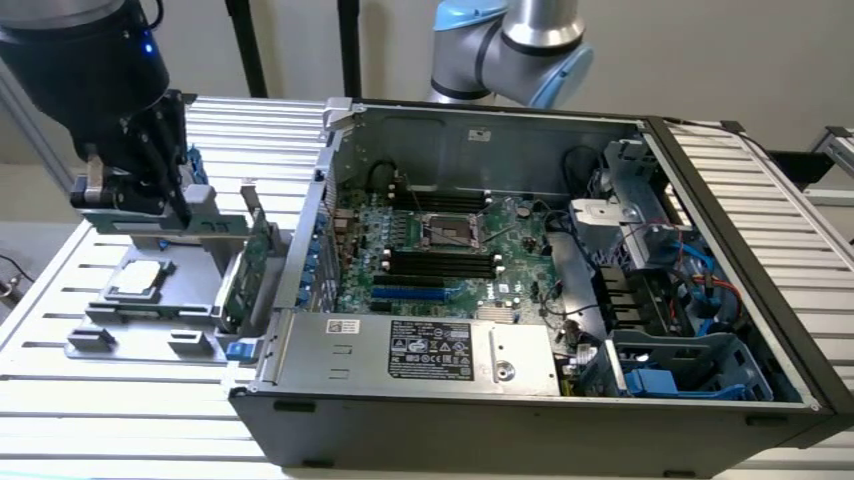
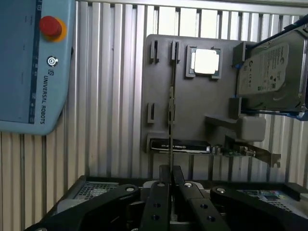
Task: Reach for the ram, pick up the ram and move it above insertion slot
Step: 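Pick up the ram and move it above insertion slot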
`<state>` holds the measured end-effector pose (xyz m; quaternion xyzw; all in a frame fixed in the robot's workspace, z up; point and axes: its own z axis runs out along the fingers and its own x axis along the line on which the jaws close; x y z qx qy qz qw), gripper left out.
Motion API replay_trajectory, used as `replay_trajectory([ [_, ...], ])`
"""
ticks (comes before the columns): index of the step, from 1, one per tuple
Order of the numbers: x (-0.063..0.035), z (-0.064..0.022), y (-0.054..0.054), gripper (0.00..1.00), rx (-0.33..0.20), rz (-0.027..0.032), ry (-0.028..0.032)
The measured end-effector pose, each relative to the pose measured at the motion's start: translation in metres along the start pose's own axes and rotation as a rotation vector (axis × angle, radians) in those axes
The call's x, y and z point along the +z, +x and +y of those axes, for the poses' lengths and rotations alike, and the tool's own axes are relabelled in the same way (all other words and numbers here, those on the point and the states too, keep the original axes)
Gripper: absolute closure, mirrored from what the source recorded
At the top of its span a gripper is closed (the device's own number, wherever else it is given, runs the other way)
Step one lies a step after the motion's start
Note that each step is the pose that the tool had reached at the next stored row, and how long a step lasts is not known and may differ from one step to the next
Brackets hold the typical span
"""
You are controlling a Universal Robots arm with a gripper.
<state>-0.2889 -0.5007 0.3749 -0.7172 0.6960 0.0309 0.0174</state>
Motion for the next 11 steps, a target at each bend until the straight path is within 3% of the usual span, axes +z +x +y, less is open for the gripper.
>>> replay_trajectory([
  [11,-0.0033,-0.0502,0.001,0.87,-0.004,-0.0673,0.0019],
])
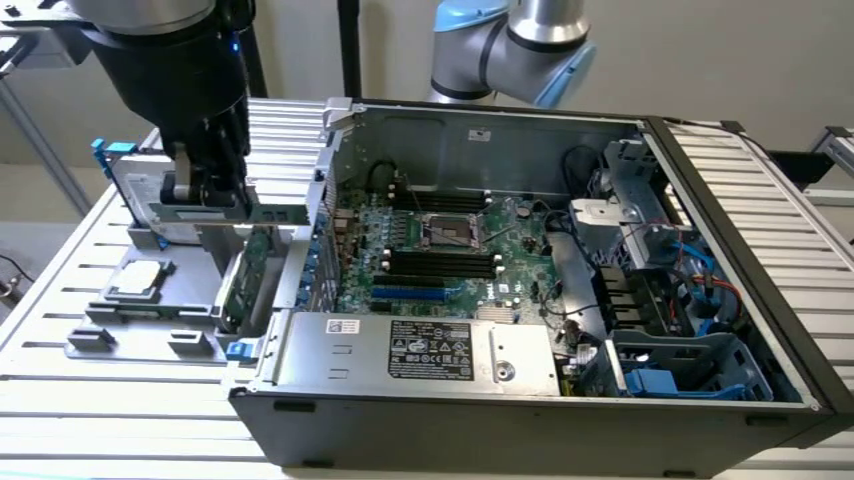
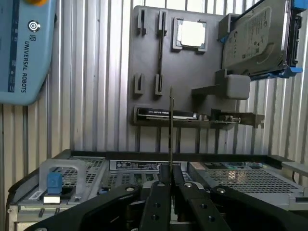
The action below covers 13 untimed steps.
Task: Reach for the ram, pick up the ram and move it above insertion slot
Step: 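Pick up the ram and move it above insertion slot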
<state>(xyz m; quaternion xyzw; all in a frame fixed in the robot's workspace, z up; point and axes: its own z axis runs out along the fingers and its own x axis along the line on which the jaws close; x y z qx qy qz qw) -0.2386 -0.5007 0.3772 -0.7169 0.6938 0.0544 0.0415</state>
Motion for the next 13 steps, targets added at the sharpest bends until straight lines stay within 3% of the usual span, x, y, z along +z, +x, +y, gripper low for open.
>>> replay_trajectory([
  [6,-0.0029,-0.0272,0.001,0.87,-0.001,-0.0291,0.0008],
  [10,-0.0049,-0.0453,0.001,0.87,-0.001,-0.0384,0.0012],
  [13,-0.0063,-0.059,0.001,0.87,-0.001,-0.0406,0.0012],
])
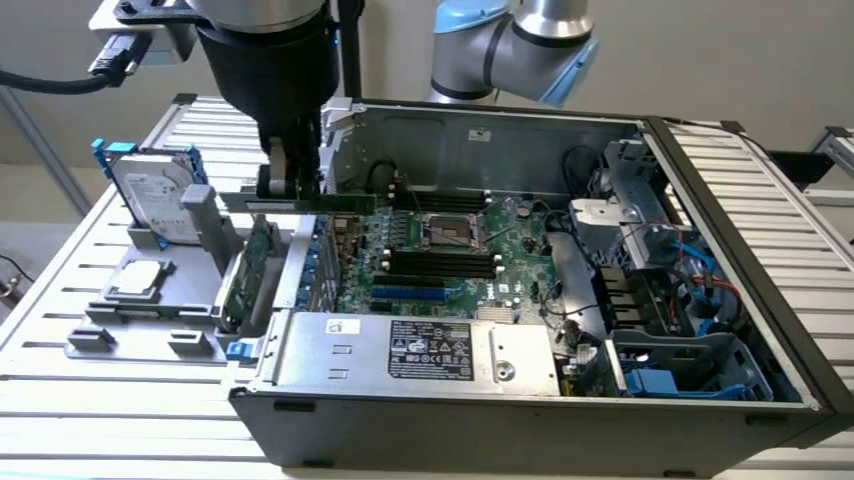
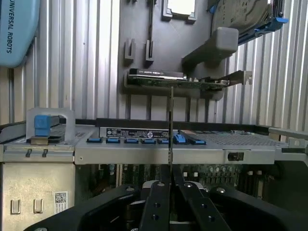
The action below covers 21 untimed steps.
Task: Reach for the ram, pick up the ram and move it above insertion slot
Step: 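Pick up the ram and move it above insertion slot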
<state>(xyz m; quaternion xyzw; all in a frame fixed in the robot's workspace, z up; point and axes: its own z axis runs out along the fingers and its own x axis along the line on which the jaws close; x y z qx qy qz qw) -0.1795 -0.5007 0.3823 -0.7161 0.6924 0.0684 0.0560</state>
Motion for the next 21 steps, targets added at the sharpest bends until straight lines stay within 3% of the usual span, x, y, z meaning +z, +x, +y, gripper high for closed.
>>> replay_trajectory([
  [11,-0.0012,-0.048,-0.002,0.87,0.0,0.0,-0.0002],
  [21,0.0009,-0.0727,-0.016,0.87,0.0,0.002,-0.0017],
])
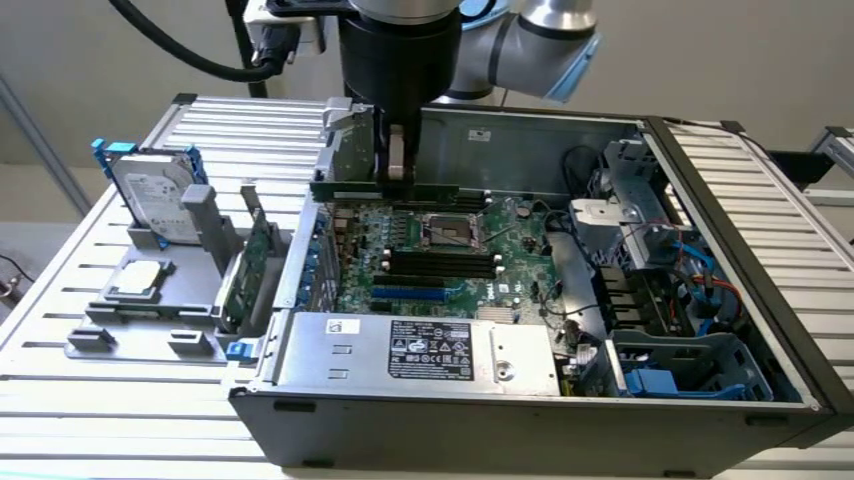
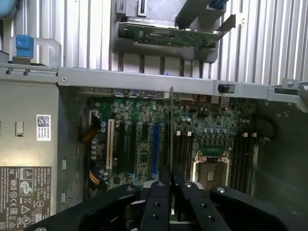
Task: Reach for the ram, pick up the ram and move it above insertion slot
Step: 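Pick up the ram and move it above insertion slot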
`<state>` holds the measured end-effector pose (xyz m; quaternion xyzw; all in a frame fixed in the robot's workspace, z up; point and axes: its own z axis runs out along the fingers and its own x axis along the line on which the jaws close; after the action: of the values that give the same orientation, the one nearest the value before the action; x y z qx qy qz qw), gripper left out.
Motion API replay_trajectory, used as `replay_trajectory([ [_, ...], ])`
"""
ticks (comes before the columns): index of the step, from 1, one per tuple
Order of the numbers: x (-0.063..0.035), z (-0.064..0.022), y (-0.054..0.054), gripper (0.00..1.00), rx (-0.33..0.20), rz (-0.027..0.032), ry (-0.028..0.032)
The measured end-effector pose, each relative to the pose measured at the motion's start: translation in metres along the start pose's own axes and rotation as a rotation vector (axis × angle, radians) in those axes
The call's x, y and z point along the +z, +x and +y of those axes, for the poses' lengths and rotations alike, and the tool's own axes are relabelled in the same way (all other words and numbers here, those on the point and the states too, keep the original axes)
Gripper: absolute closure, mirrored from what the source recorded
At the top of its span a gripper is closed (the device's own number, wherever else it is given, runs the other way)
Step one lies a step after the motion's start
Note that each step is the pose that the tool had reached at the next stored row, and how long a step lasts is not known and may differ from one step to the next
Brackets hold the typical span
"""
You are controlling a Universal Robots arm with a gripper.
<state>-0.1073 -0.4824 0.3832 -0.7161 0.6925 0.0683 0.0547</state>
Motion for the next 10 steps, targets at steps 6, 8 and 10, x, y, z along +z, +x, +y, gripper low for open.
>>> replay_trajectory([
  [6,0.0013,-0.0135,-0.009,0.87,0.0,0.0043,-0.0022],
  [8,0.0018,-0.0179,-0.011,0.87,0.001,0.0059,-0.0029],
  [10,0.0021,-0.0226,-0.014,0.87,0.001,0.0082,-0.004],
])
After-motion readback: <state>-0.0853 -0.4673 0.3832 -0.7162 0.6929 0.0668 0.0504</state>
